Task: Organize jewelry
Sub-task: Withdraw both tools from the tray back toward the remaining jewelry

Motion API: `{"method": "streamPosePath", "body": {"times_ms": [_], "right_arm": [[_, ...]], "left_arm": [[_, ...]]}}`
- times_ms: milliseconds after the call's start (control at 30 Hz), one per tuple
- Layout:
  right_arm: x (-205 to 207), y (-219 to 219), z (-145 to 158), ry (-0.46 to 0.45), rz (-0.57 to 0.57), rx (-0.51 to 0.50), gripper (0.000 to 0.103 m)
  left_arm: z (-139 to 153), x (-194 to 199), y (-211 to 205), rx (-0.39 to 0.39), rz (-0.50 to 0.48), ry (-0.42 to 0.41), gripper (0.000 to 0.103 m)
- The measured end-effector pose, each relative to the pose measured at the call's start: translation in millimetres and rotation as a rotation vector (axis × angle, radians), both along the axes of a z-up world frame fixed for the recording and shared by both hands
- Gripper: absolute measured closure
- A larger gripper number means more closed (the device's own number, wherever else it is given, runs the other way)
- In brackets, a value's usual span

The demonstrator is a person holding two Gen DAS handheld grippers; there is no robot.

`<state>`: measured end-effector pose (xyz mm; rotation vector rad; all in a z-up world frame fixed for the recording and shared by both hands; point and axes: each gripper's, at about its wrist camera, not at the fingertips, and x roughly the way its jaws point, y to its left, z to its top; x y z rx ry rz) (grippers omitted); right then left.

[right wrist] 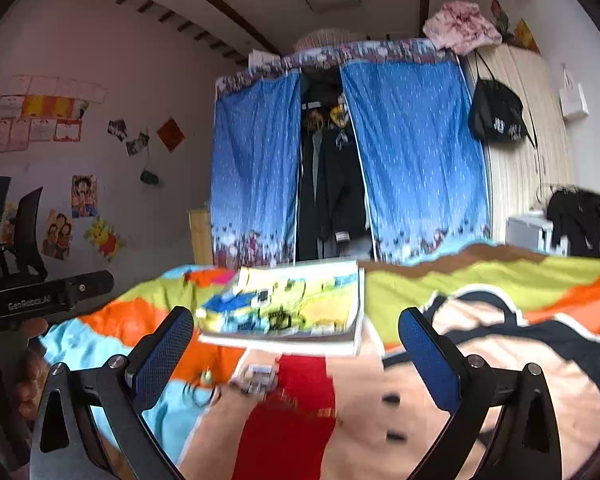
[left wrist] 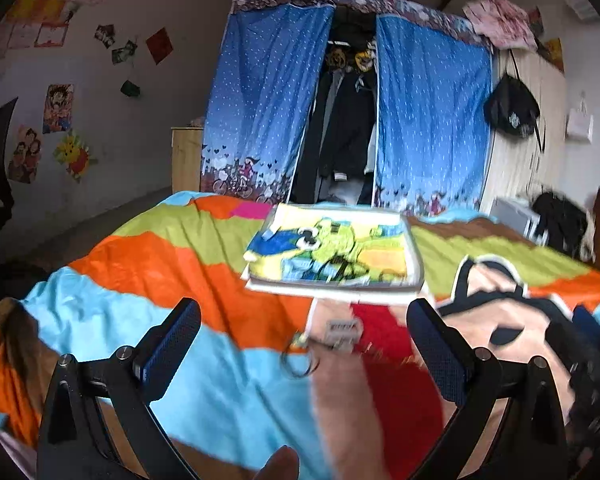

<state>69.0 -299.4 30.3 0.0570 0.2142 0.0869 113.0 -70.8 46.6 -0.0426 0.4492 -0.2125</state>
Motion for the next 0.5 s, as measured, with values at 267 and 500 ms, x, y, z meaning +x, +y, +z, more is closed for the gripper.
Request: {"method": "streamPosePath", "body": {"times_ms": [267, 500], "right_arm": [[-16.9, 13.1, -17.2, 0.173, -0.026, 0.031, 0.000], [-14.4, 18.6, -48.5, 0.376, -0.039, 0.068, 0.000]], "left_arm": [[-39.2, -25.6, 15.7, 0.041, 0.006, 0.091, 0.002], [-71.9, -22.7, 22.1, 0.080, 0.012, 0.198, 0.002]]}}
